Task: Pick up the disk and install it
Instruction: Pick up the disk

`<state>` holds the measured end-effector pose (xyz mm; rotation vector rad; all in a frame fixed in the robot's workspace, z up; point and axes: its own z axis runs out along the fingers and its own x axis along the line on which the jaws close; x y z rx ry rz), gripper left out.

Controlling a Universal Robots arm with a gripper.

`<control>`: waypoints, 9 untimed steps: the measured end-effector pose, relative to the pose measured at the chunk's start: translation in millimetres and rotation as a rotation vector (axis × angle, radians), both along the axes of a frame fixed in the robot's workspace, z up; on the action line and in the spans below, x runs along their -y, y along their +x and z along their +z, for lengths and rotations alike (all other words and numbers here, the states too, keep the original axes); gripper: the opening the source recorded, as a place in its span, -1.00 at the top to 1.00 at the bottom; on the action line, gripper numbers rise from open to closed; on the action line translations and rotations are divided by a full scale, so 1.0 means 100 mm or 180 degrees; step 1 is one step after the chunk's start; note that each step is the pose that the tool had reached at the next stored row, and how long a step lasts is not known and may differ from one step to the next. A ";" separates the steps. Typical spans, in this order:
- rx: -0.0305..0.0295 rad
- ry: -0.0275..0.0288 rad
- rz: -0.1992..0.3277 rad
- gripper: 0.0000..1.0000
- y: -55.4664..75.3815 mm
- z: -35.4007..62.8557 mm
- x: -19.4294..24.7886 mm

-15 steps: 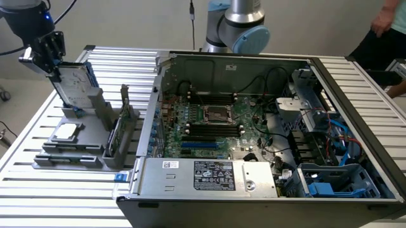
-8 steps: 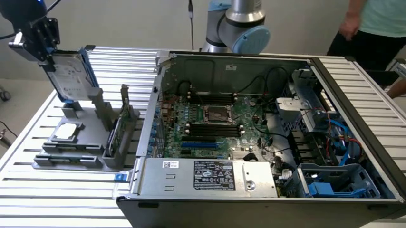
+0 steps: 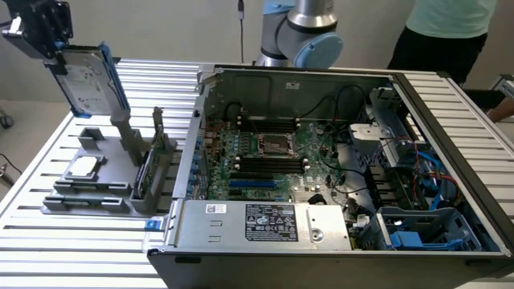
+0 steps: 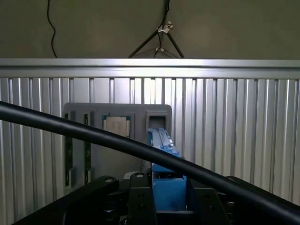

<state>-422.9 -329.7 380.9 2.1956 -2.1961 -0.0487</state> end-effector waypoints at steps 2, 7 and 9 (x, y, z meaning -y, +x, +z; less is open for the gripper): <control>0.0000 0.0006 0.0012 0.35 0.05 0.094 0.012; 0.0000 0.0027 0.0040 0.35 0.17 0.320 0.036; -0.0001 0.0034 0.0050 0.35 0.23 0.410 0.044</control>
